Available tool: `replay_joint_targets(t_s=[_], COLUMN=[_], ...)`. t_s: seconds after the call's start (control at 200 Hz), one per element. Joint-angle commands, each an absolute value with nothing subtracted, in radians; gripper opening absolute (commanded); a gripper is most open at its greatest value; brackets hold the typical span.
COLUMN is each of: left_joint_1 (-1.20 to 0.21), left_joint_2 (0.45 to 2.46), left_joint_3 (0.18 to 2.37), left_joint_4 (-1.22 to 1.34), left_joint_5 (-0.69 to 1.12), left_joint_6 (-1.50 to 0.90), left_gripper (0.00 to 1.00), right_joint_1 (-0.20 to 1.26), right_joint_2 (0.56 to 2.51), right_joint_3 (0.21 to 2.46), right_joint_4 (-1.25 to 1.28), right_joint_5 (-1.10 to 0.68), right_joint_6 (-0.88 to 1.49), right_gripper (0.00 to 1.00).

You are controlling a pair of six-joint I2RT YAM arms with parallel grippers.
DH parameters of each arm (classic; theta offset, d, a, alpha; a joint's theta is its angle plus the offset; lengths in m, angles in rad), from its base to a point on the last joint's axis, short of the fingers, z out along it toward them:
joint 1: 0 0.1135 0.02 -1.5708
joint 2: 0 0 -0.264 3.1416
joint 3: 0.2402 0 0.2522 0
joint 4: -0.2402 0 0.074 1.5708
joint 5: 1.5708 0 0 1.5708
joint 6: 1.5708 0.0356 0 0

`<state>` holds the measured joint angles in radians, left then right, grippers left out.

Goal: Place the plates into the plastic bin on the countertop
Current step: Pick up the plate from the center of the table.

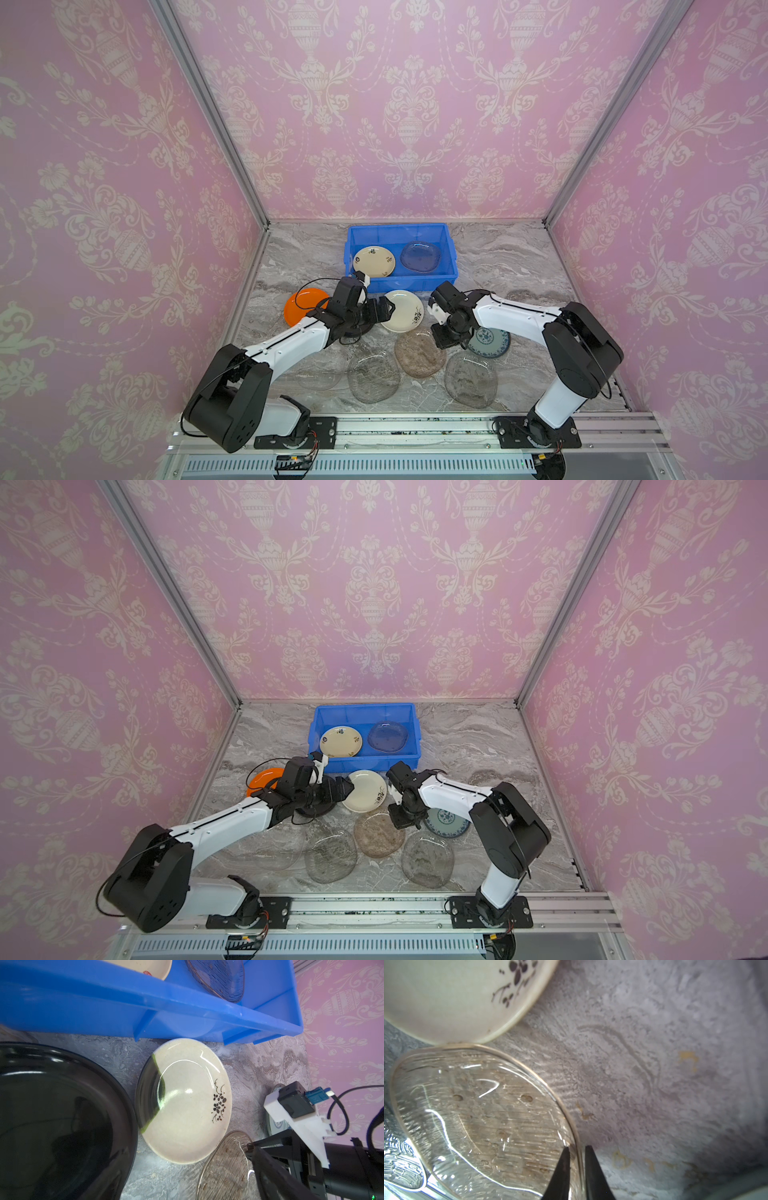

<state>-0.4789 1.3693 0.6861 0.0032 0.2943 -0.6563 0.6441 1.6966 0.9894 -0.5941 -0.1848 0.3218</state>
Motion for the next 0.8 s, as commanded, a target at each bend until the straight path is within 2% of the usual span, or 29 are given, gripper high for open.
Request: replay_joint_targets(t_s=[0.0,0.395,0.55,0.796], left_joint_1=[-0.489,-0.489,-0.489,-0.491], left_joint_2=[1.382,1.397,1.405,1.427], left_joint_3=[0.725,0.863,0.871,0.885], left_joint_4=[0.001,-0.086,-0.069,-0.038], left_joint_5=[0.316,0.324,0.352,0.392], left_joint_6=[-0.647,-0.577,-0.579,-0.607], left_gripper=[0.94,0.95,0.95,0.93], right_joint_1=[0.648,0.637,0.603,0.509], right_joint_2=[1.670,1.541,1.432,1.375], right_joint_3=[0.994,1.007,1.032,1.115], right_joint_4=[-0.625,-0.722,-0.784,-0.767], right_joint_5=[-0.129,-0.114,-0.122,-0.123], right_joint_6=[0.333,0.336,0.357,0.422], right_gripper=[0.02,0.00,0.00,0.00])
